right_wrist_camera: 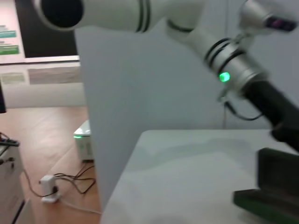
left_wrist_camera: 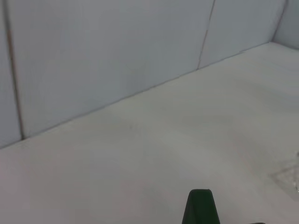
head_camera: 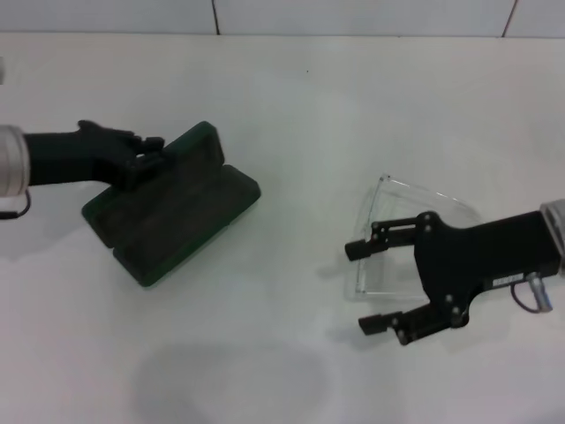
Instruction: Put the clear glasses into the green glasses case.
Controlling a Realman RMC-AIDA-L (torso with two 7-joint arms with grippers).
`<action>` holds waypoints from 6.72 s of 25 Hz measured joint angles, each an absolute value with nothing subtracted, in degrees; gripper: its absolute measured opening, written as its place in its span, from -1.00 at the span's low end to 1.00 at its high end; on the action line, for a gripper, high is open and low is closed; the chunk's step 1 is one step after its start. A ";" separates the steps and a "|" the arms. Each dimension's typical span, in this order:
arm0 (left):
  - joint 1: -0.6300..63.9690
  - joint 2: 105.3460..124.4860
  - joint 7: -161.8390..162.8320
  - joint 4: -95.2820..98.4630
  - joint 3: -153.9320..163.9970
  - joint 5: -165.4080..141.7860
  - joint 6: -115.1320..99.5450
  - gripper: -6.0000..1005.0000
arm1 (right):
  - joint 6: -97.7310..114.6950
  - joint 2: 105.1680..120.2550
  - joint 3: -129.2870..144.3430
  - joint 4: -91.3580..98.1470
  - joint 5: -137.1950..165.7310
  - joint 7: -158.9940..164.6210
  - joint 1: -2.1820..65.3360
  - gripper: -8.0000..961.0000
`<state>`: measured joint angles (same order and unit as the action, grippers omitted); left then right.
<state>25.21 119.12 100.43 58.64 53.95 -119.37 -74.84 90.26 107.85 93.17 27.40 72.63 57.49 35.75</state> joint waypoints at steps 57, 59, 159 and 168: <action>44.36 119.84 87.03 53.41 82.90 -116.48 -62.98 -0.31 | 89.40 113.98 91.05 27.91 74.79 53.30 32.25 0.66; 43.35 119.82 88.41 55.18 82.57 -115.31 -62.97 -0.27 | 89.29 113.85 90.91 27.93 74.79 53.33 32.25 0.66; 22.05 119.71 44.82 21.96 62.51 -65.47 -98.53 0.45 | 90.25 115.36 59.93 53.63 97.58 80.41 25.58 -0.75; 28.01 120.14 44.73 17.82 64.52 -65.15 -98.96 0.44 | 91.38 115.52 59.65 42.74 93.76 80.22 29.56 -0.75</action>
<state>28.01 120.14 44.73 17.82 64.52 -65.15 -98.96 91.38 115.52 59.65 42.75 93.76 80.22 29.56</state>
